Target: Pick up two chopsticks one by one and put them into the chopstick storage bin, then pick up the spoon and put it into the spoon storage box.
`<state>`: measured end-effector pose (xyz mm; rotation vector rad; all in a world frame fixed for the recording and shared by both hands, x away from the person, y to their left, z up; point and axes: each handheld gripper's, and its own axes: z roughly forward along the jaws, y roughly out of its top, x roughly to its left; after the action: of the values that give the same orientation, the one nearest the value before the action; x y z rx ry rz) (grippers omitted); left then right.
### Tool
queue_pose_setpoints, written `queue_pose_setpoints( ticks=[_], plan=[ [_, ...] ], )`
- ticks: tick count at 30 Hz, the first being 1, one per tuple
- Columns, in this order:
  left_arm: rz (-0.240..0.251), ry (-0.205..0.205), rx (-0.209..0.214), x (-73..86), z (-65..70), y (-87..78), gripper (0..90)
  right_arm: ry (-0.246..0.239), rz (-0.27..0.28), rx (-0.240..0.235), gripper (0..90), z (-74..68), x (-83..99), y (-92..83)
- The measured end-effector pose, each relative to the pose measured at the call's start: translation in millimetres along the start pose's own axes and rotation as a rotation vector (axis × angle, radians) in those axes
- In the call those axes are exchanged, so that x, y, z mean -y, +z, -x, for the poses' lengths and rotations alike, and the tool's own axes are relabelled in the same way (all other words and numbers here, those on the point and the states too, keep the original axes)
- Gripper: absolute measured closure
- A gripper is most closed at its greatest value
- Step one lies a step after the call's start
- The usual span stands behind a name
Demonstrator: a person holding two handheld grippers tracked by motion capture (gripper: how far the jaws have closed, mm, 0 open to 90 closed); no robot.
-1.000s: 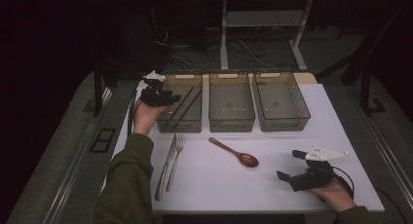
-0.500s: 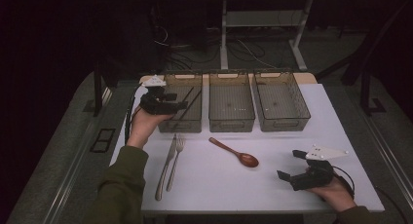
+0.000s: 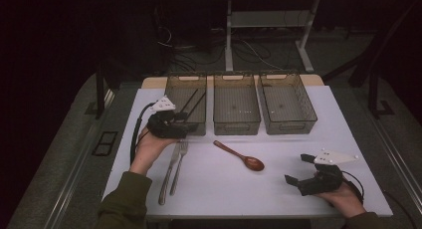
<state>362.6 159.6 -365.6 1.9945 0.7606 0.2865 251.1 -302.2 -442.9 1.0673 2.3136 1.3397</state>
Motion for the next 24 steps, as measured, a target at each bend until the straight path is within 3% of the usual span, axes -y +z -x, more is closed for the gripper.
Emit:
queue_pose_setpoints(
  ticks=[8, 16, 21, 24],
  plan=[
    [-0.002, 0.002, 0.019, 28.8, 18.3, -2.1, 28.5, -0.003, 0.006, -0.001, 0.1, -0.6, -0.1, -1.2],
    [0.055, 0.028, 0.038, 54.3, 37.0, -15.1, 22.1, 0.001, 0.005, -0.001, 0.1, -0.7, -1.0, -0.4],
    [0.054, 0.04, 0.059, 71.2, 48.4, -14.4, 14.5, 0.007, 0.0, -0.004, 0.1, -0.4, -1.8, -0.7],
    [0.025, 0.069, 0.044, 78.6, 55.1, -11.3, 11.8, 0.015, -0.01, -0.01, 0.1, 0.0, -2.8, -0.8]
  ],
)
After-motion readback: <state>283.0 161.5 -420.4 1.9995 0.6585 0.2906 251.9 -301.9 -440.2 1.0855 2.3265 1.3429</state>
